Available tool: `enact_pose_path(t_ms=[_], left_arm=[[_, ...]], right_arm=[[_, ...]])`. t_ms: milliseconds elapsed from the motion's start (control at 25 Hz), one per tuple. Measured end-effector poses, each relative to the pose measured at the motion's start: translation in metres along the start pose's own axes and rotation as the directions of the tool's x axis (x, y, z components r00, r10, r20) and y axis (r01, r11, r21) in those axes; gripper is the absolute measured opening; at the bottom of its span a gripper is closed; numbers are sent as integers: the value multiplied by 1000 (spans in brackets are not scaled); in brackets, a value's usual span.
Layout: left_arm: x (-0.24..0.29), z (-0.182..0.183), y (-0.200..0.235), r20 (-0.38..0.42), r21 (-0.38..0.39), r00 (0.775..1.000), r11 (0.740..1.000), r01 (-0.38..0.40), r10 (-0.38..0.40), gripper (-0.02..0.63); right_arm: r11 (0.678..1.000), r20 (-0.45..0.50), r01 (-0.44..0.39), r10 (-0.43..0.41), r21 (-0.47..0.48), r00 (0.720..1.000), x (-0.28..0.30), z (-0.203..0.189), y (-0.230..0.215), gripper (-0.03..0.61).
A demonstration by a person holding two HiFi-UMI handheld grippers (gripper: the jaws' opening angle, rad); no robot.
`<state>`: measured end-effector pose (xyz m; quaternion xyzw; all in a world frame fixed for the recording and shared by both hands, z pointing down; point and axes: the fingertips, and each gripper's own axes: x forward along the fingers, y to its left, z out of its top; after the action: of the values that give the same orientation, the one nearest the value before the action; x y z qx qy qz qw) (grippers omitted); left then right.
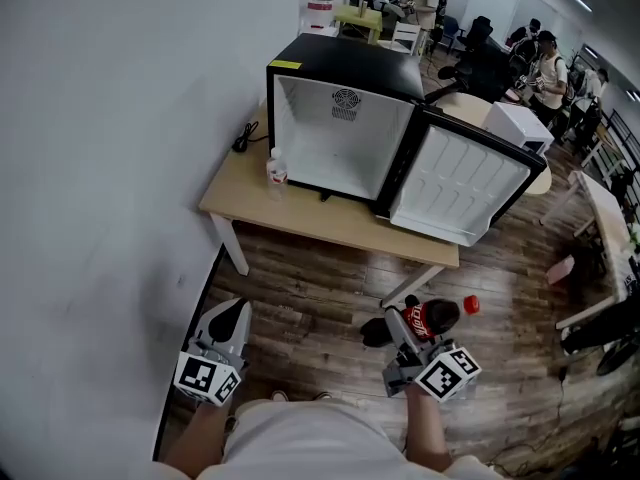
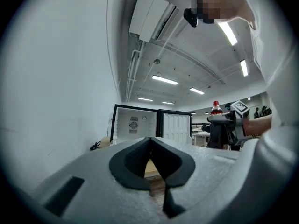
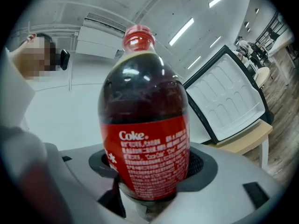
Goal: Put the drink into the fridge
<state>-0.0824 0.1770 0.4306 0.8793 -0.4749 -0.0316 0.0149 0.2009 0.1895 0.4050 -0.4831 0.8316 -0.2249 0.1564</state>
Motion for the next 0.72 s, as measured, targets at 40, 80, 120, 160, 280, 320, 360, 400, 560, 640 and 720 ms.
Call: enact_pose_path(t_ms=[40,80,120,160,280,320,360,400,560,640,720], left_arm=[[1,-2,-3,-5,2,1000,1000,-2,2,14],[3,-4,-6,-11,3,1000,1000,-5,5,14],[4,-5,-9,-18,3,1000,1000,-11,11,14],[6,-6,-13,-24,2,1000,1000,-18,18,14],[8,-9,-25,-41,9,999,999,-35,35,14],[8,-11,-29,-46,10,998,999,-38,38,14],[8,-14,-32,-51,12,998,999,-39,40,14],[9,-17,-35,-57,14,998,999,-39,40,14],[18,-30,-43,-92,-6,995,999,-48,47,14],[27,-33,-43,-93,-11,995,999,-42,41,14],[35,-33,-40,-87,-9,996,999,-31,30,14]], right_arm=[[1000,-5,1,-1,0,1000,-1,0,-4,319],[1000,-11,2,-2,0,1000,-2,0,-8,319],[1000,-17,2,-2,0,1000,-3,0,-12,319],[1000,-24,1,-1,0,1000,-5,-1,-17,319],[1000,-49,-15,15,-4,999,-11,-5,-27,319],[1000,-56,-22,21,-10,998,-14,-6,-28,320],[999,-61,-29,28,-17,998,-16,-7,-30,321],[999,-65,-35,34,-21,997,-16,-6,-31,319],[999,-95,-39,38,-9,995,-15,-13,-42,319],[1000,-107,-30,29,-7,994,-11,-14,-49,319],[1000,-110,-24,23,-3,994,-3,-13,-54,321]])
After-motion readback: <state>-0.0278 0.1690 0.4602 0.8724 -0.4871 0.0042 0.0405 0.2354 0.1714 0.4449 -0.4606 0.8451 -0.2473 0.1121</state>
